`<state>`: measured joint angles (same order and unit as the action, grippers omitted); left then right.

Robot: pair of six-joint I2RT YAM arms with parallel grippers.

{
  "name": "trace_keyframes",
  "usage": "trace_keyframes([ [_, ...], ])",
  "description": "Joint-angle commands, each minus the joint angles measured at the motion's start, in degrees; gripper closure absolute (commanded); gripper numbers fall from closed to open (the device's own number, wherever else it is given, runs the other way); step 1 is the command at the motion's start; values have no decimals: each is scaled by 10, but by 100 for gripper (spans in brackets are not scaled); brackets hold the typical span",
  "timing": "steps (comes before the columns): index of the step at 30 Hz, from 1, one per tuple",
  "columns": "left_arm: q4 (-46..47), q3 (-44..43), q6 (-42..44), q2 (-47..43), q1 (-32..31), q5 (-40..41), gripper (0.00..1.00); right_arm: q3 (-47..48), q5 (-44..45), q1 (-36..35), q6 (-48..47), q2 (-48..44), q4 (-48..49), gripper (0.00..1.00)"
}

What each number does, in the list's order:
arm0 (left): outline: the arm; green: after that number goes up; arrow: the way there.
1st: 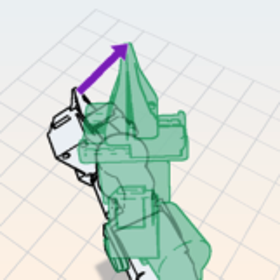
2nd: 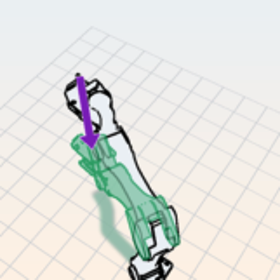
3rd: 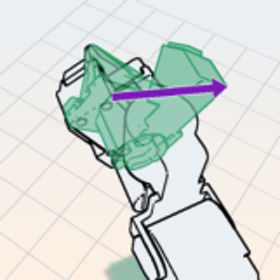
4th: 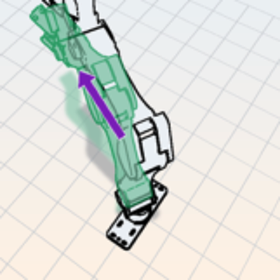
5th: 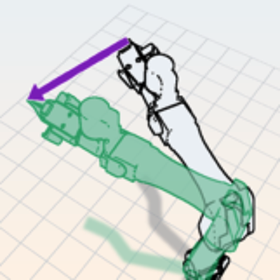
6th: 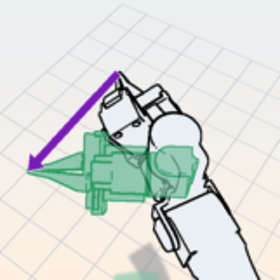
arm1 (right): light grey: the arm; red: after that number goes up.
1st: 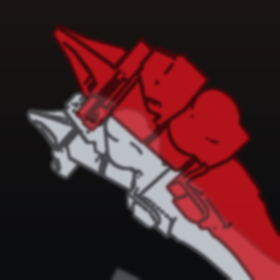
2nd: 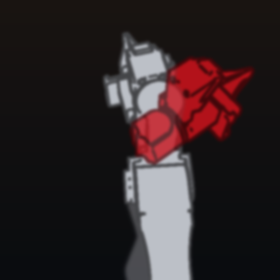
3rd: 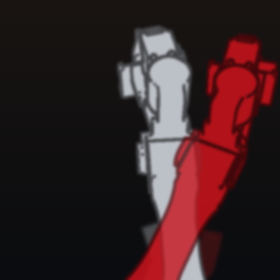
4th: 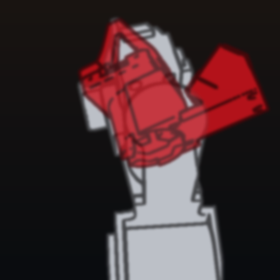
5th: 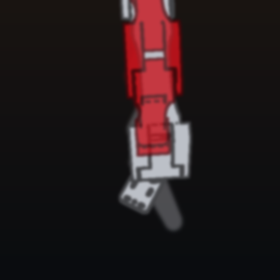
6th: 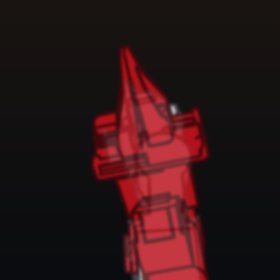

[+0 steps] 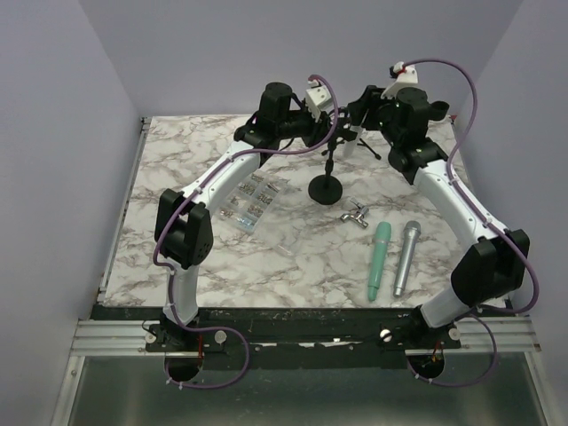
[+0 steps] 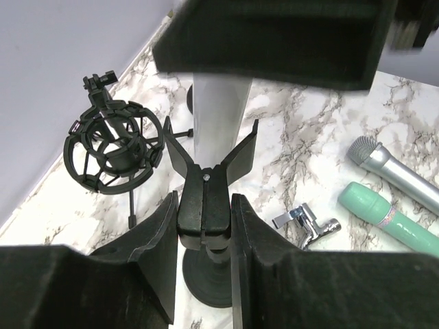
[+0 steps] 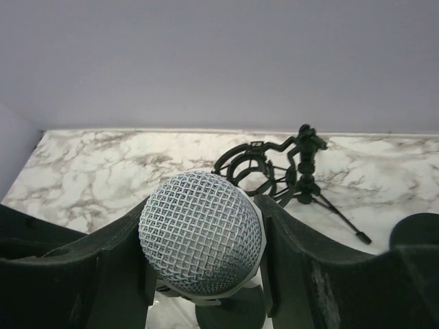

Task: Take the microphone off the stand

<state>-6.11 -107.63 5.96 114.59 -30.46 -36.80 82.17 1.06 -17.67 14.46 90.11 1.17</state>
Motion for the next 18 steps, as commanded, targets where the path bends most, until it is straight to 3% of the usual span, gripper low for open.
trace_keyframes([
  [1, 3, 10, 0, -4, 4, -3, 100, 64, 95, -3, -34, -39, -41, 99],
  [4, 2, 5, -12, -4, 4, -3, 96, 80, 146, -3, -40, -49, -68, 99],
  [8, -1, 3, -28, -9, 4, -1, 60, 52, 189, -2, -56, -76, -72, 99],
  [11, -10, -2, -41, -9, 4, 7, 44, 32, 197, -3, -61, -89, -76, 99],
  [14, -20, -9, -52, -13, 4, 11, 35, 20, 200, -3, -57, -94, -84, 100],
  [17, -33, -17, -57, -18, 4, 15, 3, 20, 200, -2, -51, -93, -101, 99],
  [18, -41, -23, -57, -20, 4, 15, 1, 23, 201, -3, -49, -90, -110, 99],
])
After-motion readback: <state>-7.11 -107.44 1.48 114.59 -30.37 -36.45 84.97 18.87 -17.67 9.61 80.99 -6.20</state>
